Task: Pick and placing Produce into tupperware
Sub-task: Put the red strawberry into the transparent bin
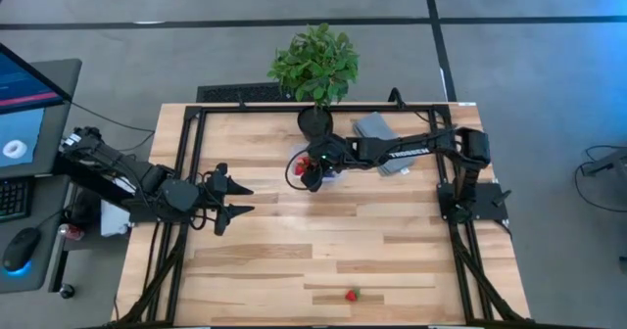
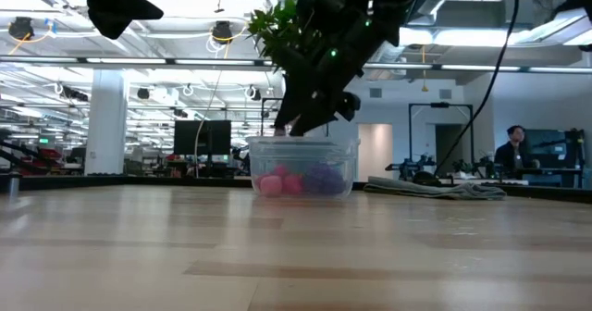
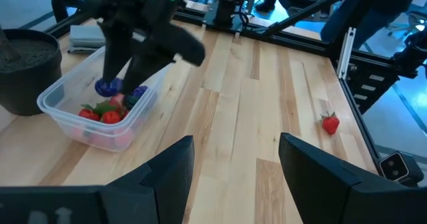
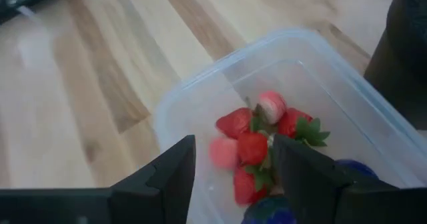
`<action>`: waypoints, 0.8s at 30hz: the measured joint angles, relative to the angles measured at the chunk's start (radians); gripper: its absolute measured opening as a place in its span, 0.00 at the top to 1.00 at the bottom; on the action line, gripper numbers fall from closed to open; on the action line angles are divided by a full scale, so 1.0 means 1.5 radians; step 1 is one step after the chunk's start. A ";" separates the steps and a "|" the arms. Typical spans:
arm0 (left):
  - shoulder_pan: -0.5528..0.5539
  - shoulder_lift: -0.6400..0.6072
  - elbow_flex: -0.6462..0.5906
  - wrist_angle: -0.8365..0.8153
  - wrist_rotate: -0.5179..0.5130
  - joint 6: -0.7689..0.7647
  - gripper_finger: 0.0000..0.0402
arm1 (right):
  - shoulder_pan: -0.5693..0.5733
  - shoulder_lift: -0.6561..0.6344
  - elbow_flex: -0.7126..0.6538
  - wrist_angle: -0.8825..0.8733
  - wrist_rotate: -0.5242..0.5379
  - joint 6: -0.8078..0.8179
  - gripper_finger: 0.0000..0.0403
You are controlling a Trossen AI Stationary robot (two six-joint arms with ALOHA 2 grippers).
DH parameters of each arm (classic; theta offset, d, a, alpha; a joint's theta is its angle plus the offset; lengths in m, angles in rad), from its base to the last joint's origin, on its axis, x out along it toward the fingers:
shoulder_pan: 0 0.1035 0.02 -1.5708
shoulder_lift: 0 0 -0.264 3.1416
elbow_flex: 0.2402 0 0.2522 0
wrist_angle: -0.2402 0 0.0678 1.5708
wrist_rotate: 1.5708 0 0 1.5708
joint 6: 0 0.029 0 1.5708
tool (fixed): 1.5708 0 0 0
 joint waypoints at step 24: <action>0.000 0.000 0.000 0.017 -0.020 0.059 0.48 | 0.203 -0.197 0.000 -0.265 0.182 0.088 0.47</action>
